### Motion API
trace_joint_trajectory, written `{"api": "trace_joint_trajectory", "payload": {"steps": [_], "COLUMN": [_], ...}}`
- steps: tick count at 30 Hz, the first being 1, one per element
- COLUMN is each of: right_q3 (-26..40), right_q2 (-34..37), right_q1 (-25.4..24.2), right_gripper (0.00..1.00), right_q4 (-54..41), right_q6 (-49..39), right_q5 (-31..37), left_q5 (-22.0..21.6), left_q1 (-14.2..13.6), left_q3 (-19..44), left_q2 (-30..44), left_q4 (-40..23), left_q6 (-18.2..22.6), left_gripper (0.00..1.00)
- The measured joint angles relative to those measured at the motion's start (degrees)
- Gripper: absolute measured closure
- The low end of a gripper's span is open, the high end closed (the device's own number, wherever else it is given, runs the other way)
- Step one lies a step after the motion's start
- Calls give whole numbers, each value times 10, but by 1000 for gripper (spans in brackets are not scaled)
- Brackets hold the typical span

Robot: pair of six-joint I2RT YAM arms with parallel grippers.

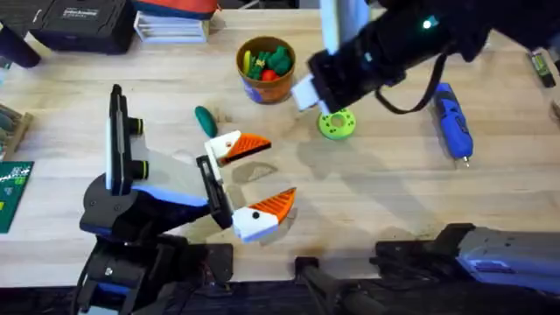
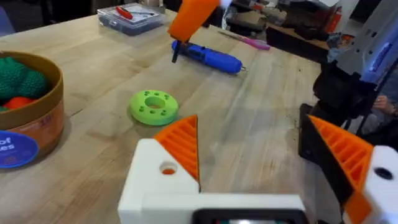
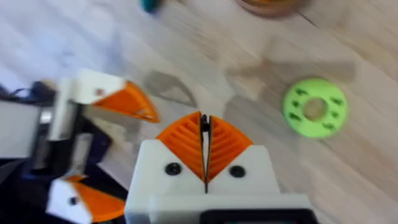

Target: Pick up the gripper from the table and insert it into the empty holder that is missing its gripper. Then pick up a screw, insert it into the mounting hole, and use the screwdriver to tighten it. Finally, clean up the table by picking up the vegetable and placing it into the bucket.

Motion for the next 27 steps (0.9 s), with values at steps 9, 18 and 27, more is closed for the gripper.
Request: {"api": "trace_joint_trajectory", "payload": {"steps": [9,18,27], "right_q3": [23,23,23], "right_q2": [6,62,68], "right_q1": [82,113,123], "right_gripper": [997,997,997], "right_q4": [81,112,114], "right_q6": [3,13,13], "right_q5": [-54,-87,-93], "left_q5": [0,0,0], "left_q1": [0,0,0], "left_q3": [0,0,0], "left_q2": [0,0,0], "left_q4": [0,0,0], "left_q6": [0,0,0], "left_gripper": [15,15,15]}}
